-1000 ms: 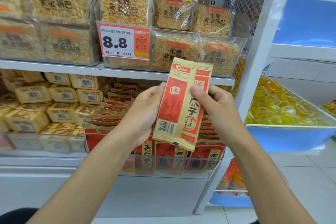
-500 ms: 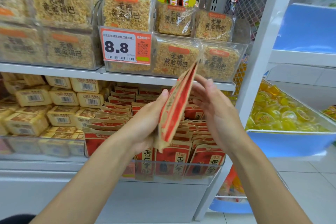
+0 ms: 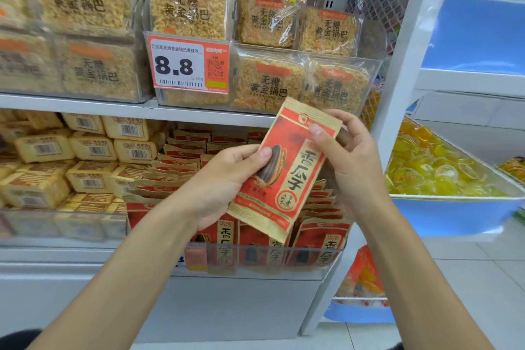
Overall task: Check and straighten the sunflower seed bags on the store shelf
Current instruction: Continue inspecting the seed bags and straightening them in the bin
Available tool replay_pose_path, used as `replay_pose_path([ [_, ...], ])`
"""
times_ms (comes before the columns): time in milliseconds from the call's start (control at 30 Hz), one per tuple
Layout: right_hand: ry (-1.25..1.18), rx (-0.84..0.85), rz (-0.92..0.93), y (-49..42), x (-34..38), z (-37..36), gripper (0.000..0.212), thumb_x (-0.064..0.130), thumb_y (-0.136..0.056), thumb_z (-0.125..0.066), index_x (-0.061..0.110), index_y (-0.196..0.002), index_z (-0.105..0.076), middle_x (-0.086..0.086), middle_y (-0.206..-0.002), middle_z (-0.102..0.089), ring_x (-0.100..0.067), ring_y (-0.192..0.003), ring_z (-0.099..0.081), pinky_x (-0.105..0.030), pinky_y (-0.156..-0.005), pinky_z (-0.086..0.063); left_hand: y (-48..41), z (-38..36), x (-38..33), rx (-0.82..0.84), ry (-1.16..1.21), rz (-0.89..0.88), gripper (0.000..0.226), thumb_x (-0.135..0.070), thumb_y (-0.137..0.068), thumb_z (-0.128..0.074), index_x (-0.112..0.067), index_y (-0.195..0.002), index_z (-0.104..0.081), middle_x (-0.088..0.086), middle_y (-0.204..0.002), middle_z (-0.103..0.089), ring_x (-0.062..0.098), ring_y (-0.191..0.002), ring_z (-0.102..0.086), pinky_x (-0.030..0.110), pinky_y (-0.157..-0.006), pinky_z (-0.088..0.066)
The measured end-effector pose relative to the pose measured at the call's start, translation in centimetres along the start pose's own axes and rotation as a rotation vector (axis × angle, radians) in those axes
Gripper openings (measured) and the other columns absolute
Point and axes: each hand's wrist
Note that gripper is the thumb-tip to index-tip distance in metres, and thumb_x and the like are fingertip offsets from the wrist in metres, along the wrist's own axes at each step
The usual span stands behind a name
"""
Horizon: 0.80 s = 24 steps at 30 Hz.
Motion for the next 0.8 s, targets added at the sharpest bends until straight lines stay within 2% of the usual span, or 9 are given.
replay_pose_path([
  [67, 0.094, 0.127, -0.027, 0.1, 0.6, 0.3, 0.043, 0.024, -0.083, -0.074, 0.022, -0.121, -0.053, -0.003, -0.106, -0.073, -0.024, -0.100, -0.070, -0.047, -0.088, -0.055, -0.1, -0.3, 0.1, -0.035, -0.015, -0.064, 0.031, -0.035, -0.100, -0.047, -0.019, -0.118, -0.066, 0.009, -0.105, -0.075, 0.026, -0.092, -0.073, 0.038, -0.080, -0.060],
  [167, 0.175, 0.171, 0.022, 0.3, 1.1, 0.6, 0.029, 0.015, -0.091, -0.067, 0.018, -0.115, -0.050, -0.001, -0.096, -0.076, -0.016, -0.089, -0.073, -0.038, -0.080, -0.058, -0.2, -0.7, -0.1, -0.085, -0.066, -0.170, 0.030, -0.031, -0.100, -0.047, -0.020, -0.123, -0.064, 0.005, -0.105, -0.076, 0.022, -0.092, -0.074, 0.031, -0.076, -0.060],
  [267, 0.098, 0.094, 0.123, 0.4, 1.9, 1.1, 0.010, 0.009, -0.098, -0.054, 0.019, -0.103, -0.053, 0.003, -0.076, -0.074, -0.006, -0.071, -0.070, -0.020, -0.063, -0.053, -0.3, -0.4, -0.4, -0.190, -0.191, -0.250, 0.033, -0.035, -0.103, -0.040, -0.026, -0.123, -0.064, -0.005, -0.106, -0.075, 0.009, -0.096, -0.072, 0.021, -0.080, -0.056],
  [367, 0.204, -0.012, 0.344, -0.1, 2.9, 3.0, 0.019, 0.005, -0.100, -0.051, 0.023, -0.097, -0.054, 0.001, -0.085, -0.069, -0.006, -0.077, -0.065, -0.018, -0.067, -0.049, -0.8, 1.0, -0.2, -0.309, -0.331, -0.235, 0.031, -0.032, -0.106, -0.036, -0.029, -0.120, -0.064, -0.012, -0.108, -0.074, -0.003, -0.101, -0.066, 0.018, -0.093, -0.049],
  [433, 0.334, -0.015, 0.417, -0.6, 2.8, 4.5, 0.024, 0.002, -0.098, -0.052, 0.026, -0.093, -0.054, 0.006, -0.086, -0.064, -0.006, -0.077, -0.059, -0.018, -0.070, -0.045, -1.1, 1.7, 0.0, -0.330, -0.415, -0.183, 0.029, -0.022, -0.105, -0.040, -0.030, -0.115, -0.066, -0.013, -0.106, -0.074, -0.007, -0.099, -0.065, 0.016, -0.093, -0.046],
  [500, 0.390, 0.002, 0.412, -1.0, 2.0, 5.4, 0.027, 0.000, -0.097, -0.052, 0.026, -0.091, -0.055, 0.015, -0.082, -0.061, -0.002, -0.076, -0.056, -0.016, -0.070, -0.042, -1.5, 1.9, 0.2, -0.327, -0.470, -0.143, 0.031, -0.017, -0.105, -0.041, -0.031, -0.113, -0.067, -0.014, -0.106, -0.072, -0.011, -0.097, -0.063, 0.011, -0.088, -0.042],
  [600, 0.414, 0.043, 0.363, -1.4, -0.1, 5.8, 0.022, -0.001, -0.097, -0.053, 0.021, -0.093, -0.058, 0.007, -0.084, -0.063, -0.006, -0.078, -0.057, -0.021, -0.072, -0.044, -2.3, 1.4, 0.8, -0.282, -0.567, -0.113, 0.034, -0.014, -0.104, -0.041, -0.034, -0.113, -0.066, -0.019, -0.107, -0.070, -0.014, -0.099, -0.060, 0.006, -0.083, -0.038],
  [733, 0.437, 0.067, 0.277, -2.1, -3.0, 5.7, 0.017, 0.001, -0.098, -0.052, 0.015, -0.096, -0.062, 0.003, -0.091, -0.065, -0.014, -0.088, -0.062, -0.026, -0.079, -0.049, -3.3, 0.3, 1.6, -0.233, -0.609, -0.100, 0.034, -0.014, -0.104, -0.041, -0.038, -0.112, -0.064, -0.022, -0.114, -0.065, -0.010, -0.111, -0.054, 0.016, -0.097, -0.038],
  [800, 0.432, 0.072, 0.201, -2.6, -4.0, 5.7, 0.021, 0.001, -0.098, -0.050, 0.019, -0.093, -0.060, 0.002, -0.089, -0.064, -0.013, -0.086, -0.061, -0.024, -0.076, -0.048, -3.8, 0.0, 1.5, -0.214, -0.673, -0.110, 0.035, -0.015, -0.105, -0.039, -0.037, -0.122, -0.060, -0.022, -0.124, -0.058, -0.007, -0.114, -0.052, 0.015, -0.094, -0.040],
])
Point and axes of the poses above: each hand's wrist, its own y-axis away from the middle knuckle, its own z-axis out of the back of the hand, x = y × z
